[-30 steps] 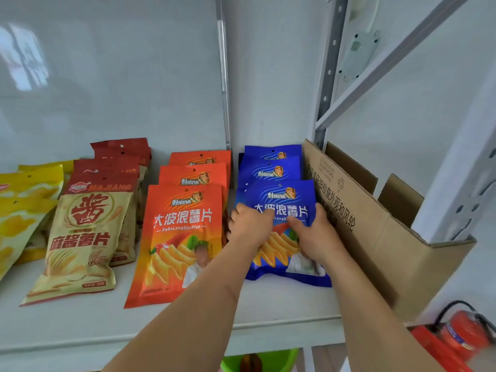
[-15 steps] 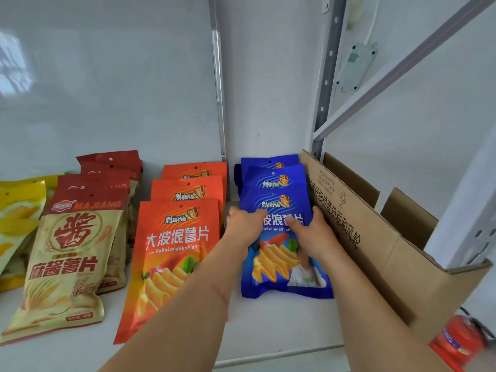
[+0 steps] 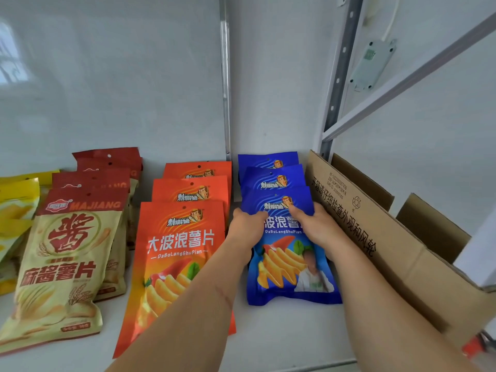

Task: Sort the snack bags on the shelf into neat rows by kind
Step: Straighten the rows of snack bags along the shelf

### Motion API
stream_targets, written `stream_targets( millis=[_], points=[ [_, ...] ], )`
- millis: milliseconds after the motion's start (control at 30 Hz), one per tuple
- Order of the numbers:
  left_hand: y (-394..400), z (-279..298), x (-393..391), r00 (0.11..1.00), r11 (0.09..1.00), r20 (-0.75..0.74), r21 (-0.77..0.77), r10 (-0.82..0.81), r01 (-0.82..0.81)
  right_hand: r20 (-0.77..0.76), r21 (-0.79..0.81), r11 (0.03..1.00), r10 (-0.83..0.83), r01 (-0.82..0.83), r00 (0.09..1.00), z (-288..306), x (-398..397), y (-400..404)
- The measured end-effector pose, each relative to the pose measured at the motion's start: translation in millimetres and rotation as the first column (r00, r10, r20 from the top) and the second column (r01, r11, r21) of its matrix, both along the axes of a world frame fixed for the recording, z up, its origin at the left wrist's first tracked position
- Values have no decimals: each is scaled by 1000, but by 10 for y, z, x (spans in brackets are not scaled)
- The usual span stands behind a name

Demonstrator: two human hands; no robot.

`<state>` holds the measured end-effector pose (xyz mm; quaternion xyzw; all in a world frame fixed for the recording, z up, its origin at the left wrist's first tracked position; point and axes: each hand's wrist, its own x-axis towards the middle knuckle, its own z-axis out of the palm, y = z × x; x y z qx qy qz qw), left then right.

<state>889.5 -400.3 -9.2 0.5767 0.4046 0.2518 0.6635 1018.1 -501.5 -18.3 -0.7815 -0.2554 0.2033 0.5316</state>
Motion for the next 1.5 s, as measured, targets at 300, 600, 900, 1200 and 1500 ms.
stream_targets(
  millis=[300,600,900,1200,1500],
  points=[
    [-642,-94,-343,929,398,-333,883,162,247,301,-63,997,-25,46,953,154,166,260],
    [-863,-443,-431,739,32,-649,755,178,655,715,-484,871,342,79,609,527,329,755],
    [-785,-459,-321,709,139,-686,727,163,672,708,-553,831,429,62,561,330,571,959],
    [-756,-509,-266,690,177,-704,710,165,682,724,-566,821,451,76,522,276,627,1018],
    [-764,-499,-252,655,194,-737,676,167,711,788,-546,817,426,185,445,304,527,975]
  ],
)
